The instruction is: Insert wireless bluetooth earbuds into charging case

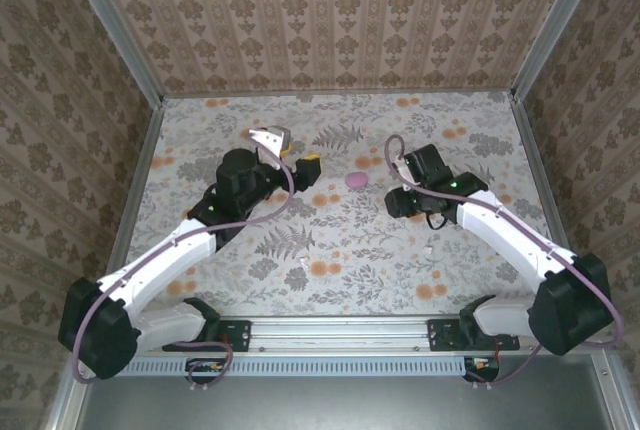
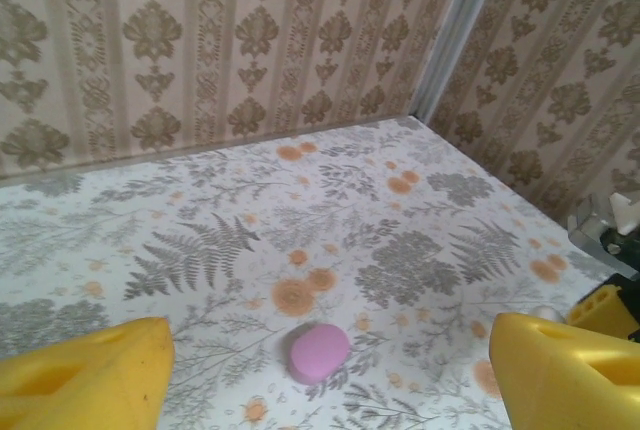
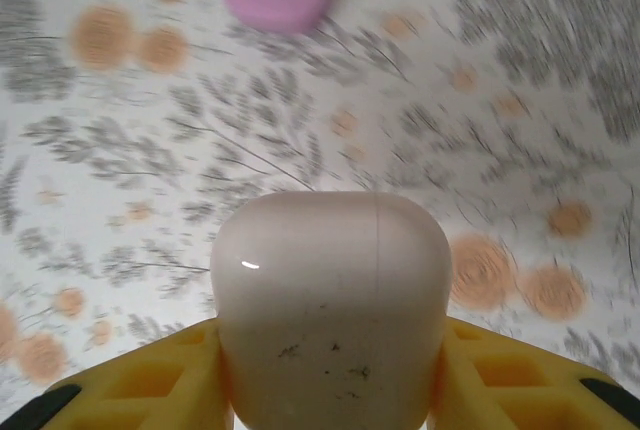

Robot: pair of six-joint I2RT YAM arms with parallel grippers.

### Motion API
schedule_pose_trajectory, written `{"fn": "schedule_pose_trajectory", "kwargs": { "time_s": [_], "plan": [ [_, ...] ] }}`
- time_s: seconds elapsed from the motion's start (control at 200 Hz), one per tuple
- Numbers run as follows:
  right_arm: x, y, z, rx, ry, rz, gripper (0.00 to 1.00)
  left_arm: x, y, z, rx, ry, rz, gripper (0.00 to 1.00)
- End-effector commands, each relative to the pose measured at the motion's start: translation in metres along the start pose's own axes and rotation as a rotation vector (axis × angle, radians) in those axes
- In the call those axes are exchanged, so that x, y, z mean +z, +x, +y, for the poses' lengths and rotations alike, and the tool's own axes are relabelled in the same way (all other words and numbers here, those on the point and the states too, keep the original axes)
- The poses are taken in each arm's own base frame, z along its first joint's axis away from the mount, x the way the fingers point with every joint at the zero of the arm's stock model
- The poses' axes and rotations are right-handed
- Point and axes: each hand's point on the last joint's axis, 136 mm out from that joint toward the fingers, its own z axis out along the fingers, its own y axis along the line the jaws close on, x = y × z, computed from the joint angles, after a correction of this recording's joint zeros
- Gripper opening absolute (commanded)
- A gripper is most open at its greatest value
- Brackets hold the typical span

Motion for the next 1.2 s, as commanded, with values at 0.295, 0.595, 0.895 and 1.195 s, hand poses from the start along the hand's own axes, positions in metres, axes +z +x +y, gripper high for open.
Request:
{"fn": "schedule_pose_trajectory", "kwargs": {
  "time_s": [0.295,0.595,0.895,1.195],
  "plan": [
    [-0.053,-0.066,0.072,-0.433,-0.129,-0.339,0.44,0.018,0.003,-0.056,-0.134,0.343,0.179,0.78],
    [-0.063,-0.072,0.081,-0.482,-0.139,-0.4,0.43,0.028,0.011,-0.084,-0.178,0.535,0.293,0.74],
    [-0.057,-0.078,0.085,-0.501,-0.126,-0.379,0.43,0.039,0.028,-0.097,-0.227,0.626,0.383,0.74],
    [-0.05,-0.085,0.089,-0.495,-0.119,-0.402,0.43,0.048,0.041,-0.099,-0.269,0.634,0.462,0.63]
  ]
}}
